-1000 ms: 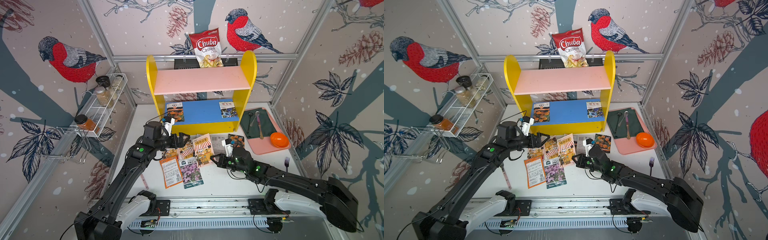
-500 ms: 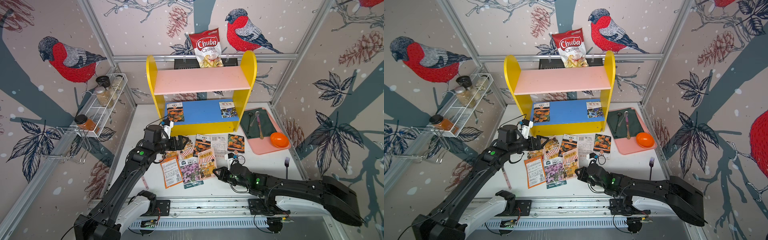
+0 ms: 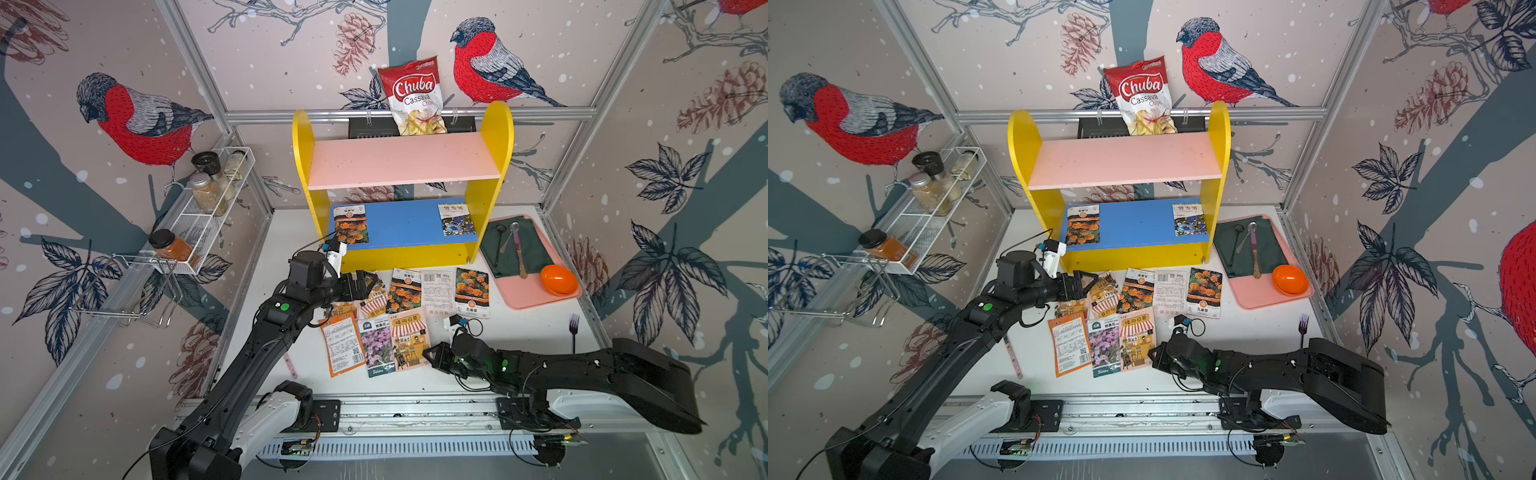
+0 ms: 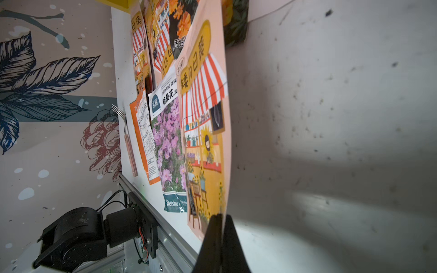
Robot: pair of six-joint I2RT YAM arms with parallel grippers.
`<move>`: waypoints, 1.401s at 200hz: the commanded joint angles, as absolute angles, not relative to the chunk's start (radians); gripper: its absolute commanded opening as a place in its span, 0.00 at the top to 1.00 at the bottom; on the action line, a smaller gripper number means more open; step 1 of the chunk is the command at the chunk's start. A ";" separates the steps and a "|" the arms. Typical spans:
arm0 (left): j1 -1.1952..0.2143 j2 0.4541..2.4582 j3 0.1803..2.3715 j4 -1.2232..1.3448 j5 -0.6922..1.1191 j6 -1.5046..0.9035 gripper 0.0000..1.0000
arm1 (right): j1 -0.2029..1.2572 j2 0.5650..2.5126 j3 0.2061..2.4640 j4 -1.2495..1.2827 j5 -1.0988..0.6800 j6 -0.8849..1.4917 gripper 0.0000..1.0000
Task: Take the seed bag off the shelf
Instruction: Place the seed packet at the center of the board.
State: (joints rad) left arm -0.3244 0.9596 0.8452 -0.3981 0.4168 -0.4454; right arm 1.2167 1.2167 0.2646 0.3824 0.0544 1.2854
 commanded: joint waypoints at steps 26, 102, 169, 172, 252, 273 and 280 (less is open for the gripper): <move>-0.324 0.959 0.836 -0.364 0.406 -0.447 0.03 | 1.246 1.219 0.275 0.318 0.117 1.311 0.94; -0.324 0.968 0.848 -0.359 0.384 -0.433 0.03 | 1.252 1.210 0.275 0.283 0.141 1.324 0.42; -0.322 0.983 0.878 -0.361 0.365 -0.437 0.03 | 1.244 1.113 0.285 0.115 0.194 1.302 0.08; -0.322 0.985 0.880 -0.359 0.366 -0.439 0.03 | 1.242 1.104 0.286 0.102 0.197 1.298 0.07; -0.322 1.100 0.927 -0.237 0.437 -0.521 0.03 | 0.960 0.733 0.367 -0.200 0.226 1.005 0.00; -0.326 1.152 0.951 -0.203 0.460 -0.548 0.03 | 0.847 0.705 0.415 -0.243 0.201 0.904 0.00; -0.328 1.168 0.959 -0.191 0.460 -0.557 0.03 | 0.812 0.711 0.432 -0.247 0.187 0.870 0.00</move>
